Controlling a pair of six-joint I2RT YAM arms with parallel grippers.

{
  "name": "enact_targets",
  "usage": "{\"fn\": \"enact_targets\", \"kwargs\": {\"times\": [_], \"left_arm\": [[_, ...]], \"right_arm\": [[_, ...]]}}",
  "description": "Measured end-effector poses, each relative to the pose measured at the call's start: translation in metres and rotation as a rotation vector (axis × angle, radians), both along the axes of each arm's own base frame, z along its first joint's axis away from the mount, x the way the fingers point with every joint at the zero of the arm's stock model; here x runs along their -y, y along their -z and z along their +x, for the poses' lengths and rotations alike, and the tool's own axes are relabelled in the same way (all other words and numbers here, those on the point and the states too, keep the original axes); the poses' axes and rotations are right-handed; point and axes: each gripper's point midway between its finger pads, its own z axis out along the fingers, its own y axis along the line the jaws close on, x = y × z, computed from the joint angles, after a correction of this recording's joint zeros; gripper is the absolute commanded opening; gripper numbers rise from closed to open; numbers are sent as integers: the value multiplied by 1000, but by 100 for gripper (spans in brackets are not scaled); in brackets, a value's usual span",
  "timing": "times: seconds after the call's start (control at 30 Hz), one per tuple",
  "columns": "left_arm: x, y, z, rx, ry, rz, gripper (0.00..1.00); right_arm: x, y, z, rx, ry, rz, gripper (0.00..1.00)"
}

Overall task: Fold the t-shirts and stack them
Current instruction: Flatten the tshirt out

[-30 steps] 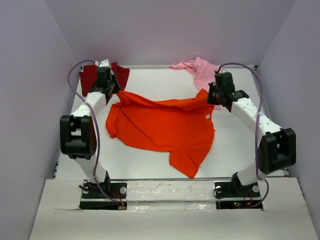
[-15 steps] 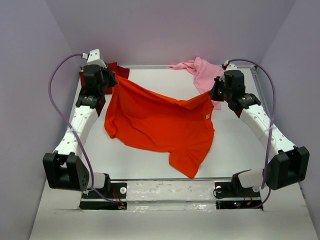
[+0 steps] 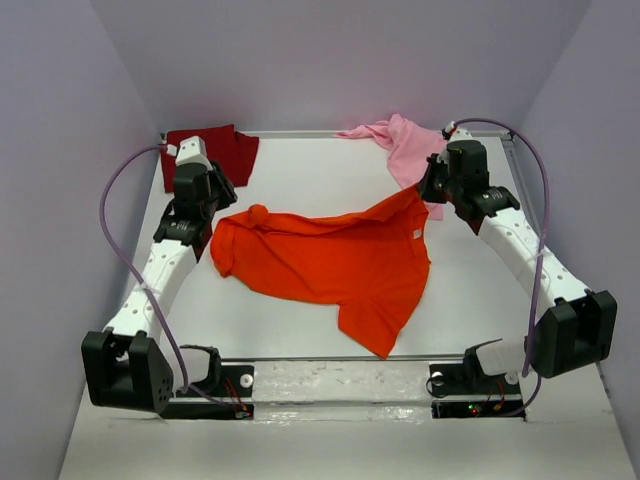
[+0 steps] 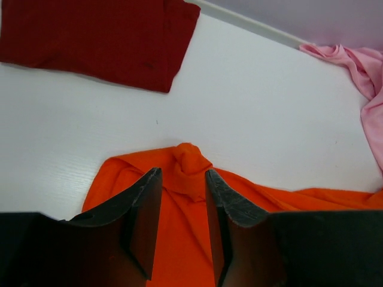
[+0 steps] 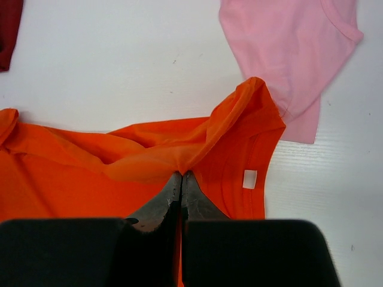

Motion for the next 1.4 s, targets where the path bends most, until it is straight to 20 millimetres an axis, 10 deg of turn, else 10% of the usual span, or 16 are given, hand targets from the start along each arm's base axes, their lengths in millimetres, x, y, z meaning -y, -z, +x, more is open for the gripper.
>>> {"fn": "enact_targets", "kwargs": {"times": [0.33, 0.73, 1.17, 1.4], "left_arm": [[8, -2, 13, 16, 14, -36, 40], [121, 59, 68, -192, 366, -233, 35], [167, 115, 19, -375, 441, -230, 36], [146, 138, 14, -438, 341, -22, 64]], "right_arm": [[-1, 1, -1, -3, -7, 3, 0], [-1, 7, -2, -14, -7, 0, 0], [-1, 9, -2, -19, -6, -2, 0], [-1, 11, -2, -22, -6, -2, 0]]}}
